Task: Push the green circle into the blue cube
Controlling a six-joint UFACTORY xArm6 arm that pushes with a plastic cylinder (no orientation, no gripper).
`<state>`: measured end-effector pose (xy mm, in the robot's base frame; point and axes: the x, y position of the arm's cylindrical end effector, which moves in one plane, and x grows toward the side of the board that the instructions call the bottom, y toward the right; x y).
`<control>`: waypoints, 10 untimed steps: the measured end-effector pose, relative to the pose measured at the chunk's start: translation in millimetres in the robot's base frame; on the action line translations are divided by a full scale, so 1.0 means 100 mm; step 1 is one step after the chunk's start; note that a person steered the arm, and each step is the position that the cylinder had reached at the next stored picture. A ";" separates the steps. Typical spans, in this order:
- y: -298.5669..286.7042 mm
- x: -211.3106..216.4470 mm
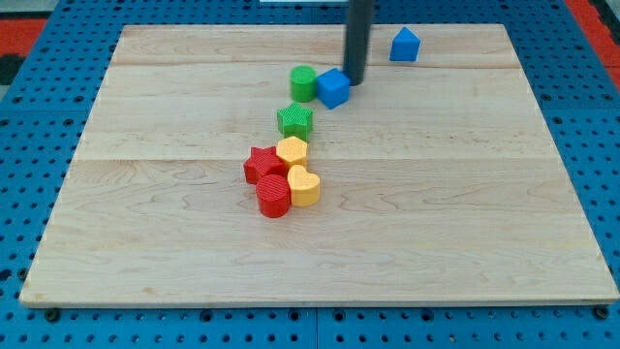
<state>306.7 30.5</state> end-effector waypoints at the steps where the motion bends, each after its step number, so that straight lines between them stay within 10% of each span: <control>1: -0.27 0.02; 4: -0.07 -0.57; 6: -1.12 -0.57; 10: -0.64 0.30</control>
<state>336.7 -33.3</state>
